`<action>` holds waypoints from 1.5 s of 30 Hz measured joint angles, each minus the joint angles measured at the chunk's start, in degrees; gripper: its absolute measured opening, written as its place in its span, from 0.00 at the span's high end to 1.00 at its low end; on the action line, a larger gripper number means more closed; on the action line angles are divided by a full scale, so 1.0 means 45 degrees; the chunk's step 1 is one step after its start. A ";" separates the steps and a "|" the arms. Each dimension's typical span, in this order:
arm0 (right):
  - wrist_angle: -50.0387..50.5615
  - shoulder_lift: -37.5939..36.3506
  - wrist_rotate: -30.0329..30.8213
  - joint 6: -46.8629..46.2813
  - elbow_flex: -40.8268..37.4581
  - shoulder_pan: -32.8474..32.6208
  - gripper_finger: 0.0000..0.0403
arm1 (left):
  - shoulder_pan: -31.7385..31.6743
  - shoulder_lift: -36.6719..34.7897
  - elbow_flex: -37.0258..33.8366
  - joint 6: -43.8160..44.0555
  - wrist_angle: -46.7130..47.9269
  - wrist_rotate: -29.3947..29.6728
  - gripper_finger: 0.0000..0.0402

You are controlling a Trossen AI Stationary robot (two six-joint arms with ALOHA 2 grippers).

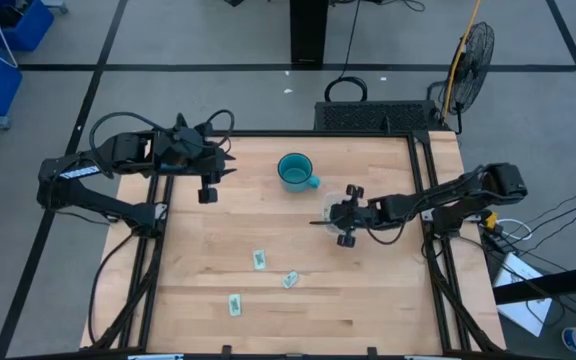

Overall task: Pick and place Stevia / Truvia into bins
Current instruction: Put the stevia packet into the transparent bin

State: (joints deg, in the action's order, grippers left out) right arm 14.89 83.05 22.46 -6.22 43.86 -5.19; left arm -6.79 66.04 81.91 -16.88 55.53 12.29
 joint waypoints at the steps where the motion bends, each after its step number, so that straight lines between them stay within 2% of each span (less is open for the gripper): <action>1: 0.0020 -0.0024 0.0015 0.0011 0.0000 0.0000 0.74 | 0.0004 0.0000 0.0000 -0.0042 0.0000 0.0000 0.69; 5: -0.0177 -0.0026 0.0085 0.0456 0.0000 0.0000 0.64 | 0.0001 0.0000 0.0000 -0.0175 0.0000 0.0001 0.69; 9: -0.2281 -0.0027 0.0097 0.1707 0.0010 -0.0143 0.59 | 0.0000 0.0000 0.0000 -0.0190 0.0000 0.0005 0.69; 11: -0.3589 -0.0022 -0.0879 0.2475 0.0100 -0.0230 0.57 | 0.0004 0.0000 0.0000 -0.0190 0.0005 0.0005 0.69; 16: -0.5938 0.0690 -0.4969 0.2828 0.0151 -0.0403 0.57 | 0.0005 0.0000 0.0000 -0.0219 0.0175 0.0017 0.69; 21: -0.8389 0.2136 -0.6699 0.3005 0.0143 -0.1280 0.57 | 0.0000 0.0000 0.0000 -0.0198 0.0165 0.0058 0.69; 24: -0.9866 0.3181 -0.6781 0.3379 0.0182 -0.1824 0.57 | 0.0000 0.0000 0.0000 -0.0142 0.0161 0.0058 0.69; 27: -1.0317 0.4077 -0.6776 0.3305 0.0866 -0.2121 0.57 | 0.0002 0.0002 0.0000 -0.0083 0.0147 0.0058 0.69; 35: -0.8893 0.6608 -0.6769 0.2986 0.3124 -0.2293 0.57 | 0.0005 0.0005 0.0000 0.0865 0.0145 0.0035 0.69; 45: -0.8792 0.8124 -0.6759 0.2543 0.3385 -0.2215 0.57 | 0.0020 0.0005 0.0000 0.1117 0.0301 -0.0068 0.69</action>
State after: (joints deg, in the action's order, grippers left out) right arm -24.68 119.61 -7.95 5.22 59.09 -15.16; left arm -6.70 66.06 81.91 -11.86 56.88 11.99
